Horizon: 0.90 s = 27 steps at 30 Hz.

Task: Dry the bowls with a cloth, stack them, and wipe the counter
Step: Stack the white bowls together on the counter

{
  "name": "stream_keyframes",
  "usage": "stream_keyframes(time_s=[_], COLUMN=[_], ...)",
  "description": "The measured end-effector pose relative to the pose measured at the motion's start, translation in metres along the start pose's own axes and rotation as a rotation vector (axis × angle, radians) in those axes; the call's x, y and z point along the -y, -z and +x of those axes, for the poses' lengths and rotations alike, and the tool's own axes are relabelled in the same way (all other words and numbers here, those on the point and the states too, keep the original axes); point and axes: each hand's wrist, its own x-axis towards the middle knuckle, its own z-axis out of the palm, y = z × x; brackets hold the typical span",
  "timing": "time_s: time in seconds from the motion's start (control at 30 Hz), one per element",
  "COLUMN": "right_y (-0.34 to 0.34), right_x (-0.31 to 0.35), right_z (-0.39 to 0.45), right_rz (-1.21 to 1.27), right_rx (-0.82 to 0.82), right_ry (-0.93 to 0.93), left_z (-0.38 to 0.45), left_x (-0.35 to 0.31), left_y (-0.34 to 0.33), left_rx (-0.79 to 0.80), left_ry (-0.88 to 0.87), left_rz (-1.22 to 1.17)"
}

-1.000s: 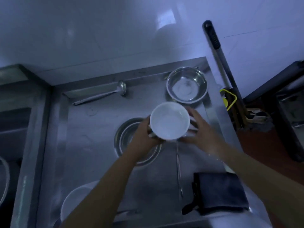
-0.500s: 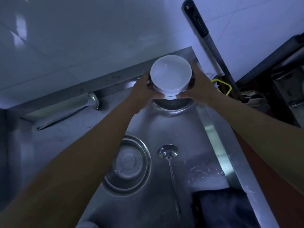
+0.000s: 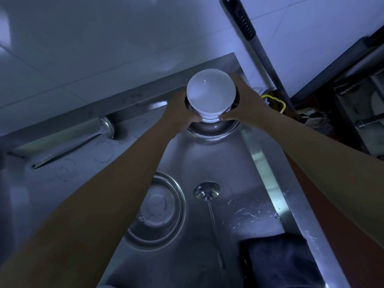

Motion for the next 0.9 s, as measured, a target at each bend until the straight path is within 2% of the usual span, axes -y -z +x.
stream_keyframes(time_s=[0.1, 0.23, 0.37, 0.4, 0.47, 0.53, 0.63, 0.73, 0.83, 0.9], right_y=[0.007, 0.014, -0.006, -0.017, -0.046, -0.078, -0.131, -0.18, -0.219, -0.242], right_x=[0.014, 0.043, 0.076, 0.085, 0.1, 0.11, 0.113, 0.112, 0.115, 0.119], right_z=[-0.008, -0.033, -0.095, -0.116, -0.161, -0.204, -0.258, -0.296, -0.32, -0.327], right_rz=[-0.048, -0.14, -0.395, -0.462, -0.537, -0.567, -0.598, -0.6, -0.606, -0.522], right_rx=[0.048, 0.027, 0.062, 0.068, 0.116, 0.23, 0.429, 0.6, 0.694, 0.759], right_ry=[-0.023, 0.019, 0.142, 0.184, 0.263, 0.326, 0.377, 0.386, 0.409, 0.388], left_z=[-0.013, -0.055, -0.152, -0.176, -0.231, -0.297, -0.393, -0.468, -0.526, -0.549], left_x=[-0.013, -0.029, -0.018, -0.006, 0.027, 0.059, 0.103, 0.147, 0.188, 0.219], left_y=[0.006, 0.023, 0.034, 0.036, 0.034, 0.025, 0.01, 0.003, -0.007, -0.012], left_rx=[0.0, -0.025, -0.137, -0.151, -0.159, -0.206, -0.342, -0.441, -0.6, -0.701], left_ry=[0.026, 0.039, -0.19, -0.198, -0.122, -0.037, 0.006, 0.188, 0.347, 0.4], left_rz=[0.034, 0.15, 0.408, 0.496, 0.69, 0.769, 0.736, 0.583, 0.431, 0.261])
